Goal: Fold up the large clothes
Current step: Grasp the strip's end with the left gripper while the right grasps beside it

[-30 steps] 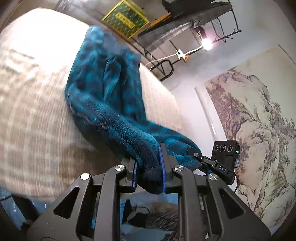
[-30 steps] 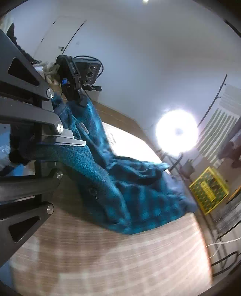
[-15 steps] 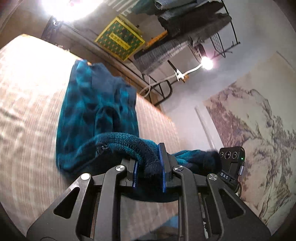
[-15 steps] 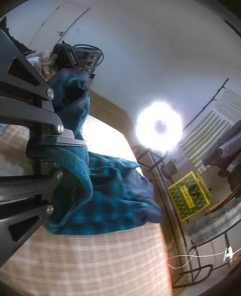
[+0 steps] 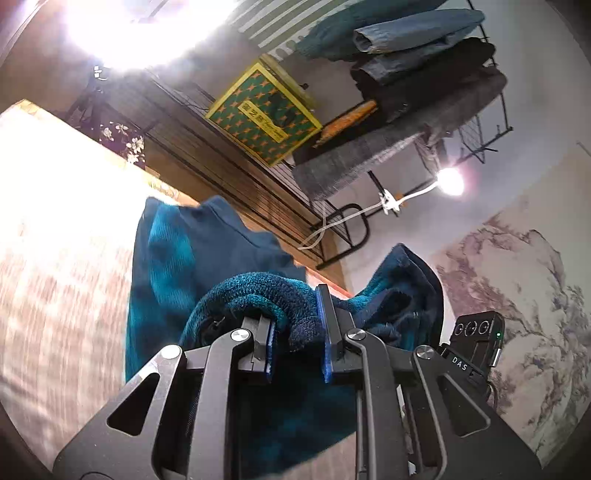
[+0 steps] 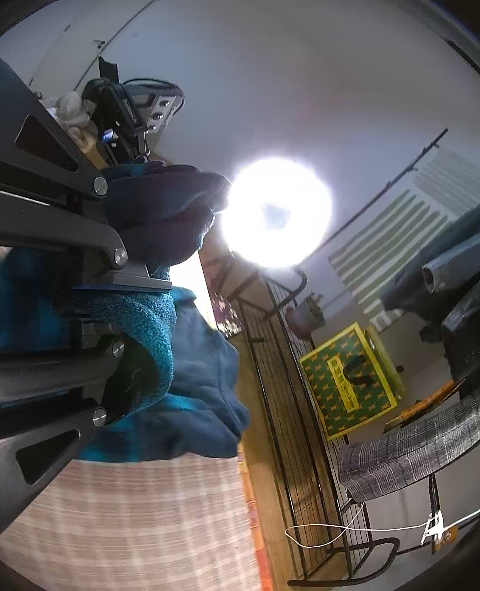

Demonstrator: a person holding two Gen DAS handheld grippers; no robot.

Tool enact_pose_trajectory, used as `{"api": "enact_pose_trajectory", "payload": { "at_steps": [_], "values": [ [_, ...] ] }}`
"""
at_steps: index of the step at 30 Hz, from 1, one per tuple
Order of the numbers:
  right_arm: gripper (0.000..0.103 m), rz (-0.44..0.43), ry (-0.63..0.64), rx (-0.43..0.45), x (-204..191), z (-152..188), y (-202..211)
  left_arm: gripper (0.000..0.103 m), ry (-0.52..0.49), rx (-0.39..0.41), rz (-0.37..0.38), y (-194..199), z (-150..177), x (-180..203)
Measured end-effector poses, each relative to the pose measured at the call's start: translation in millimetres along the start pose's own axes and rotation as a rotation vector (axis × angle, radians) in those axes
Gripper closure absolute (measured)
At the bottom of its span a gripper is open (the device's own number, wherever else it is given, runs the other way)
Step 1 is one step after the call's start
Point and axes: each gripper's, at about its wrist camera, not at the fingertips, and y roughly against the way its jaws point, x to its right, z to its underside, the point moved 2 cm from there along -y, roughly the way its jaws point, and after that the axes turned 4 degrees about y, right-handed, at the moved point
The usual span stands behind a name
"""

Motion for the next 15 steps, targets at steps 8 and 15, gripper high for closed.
{"api": "enact_pose_trajectory", "payload": {
  "at_steps": [8,15],
  "values": [
    [0.096,0.067,-0.038,-0.047,64.1,-26.5,-74.8,0.086,-0.009,-0.012,-0.081,-86.4,-39.1,-37.0],
    [0.096,0.109,-0.128,-0.142,122.8,-19.0,-132.8,0.086,-0.016,-0.043,-0.159,-138.5,-40.8,-69.6]
  ]
}}
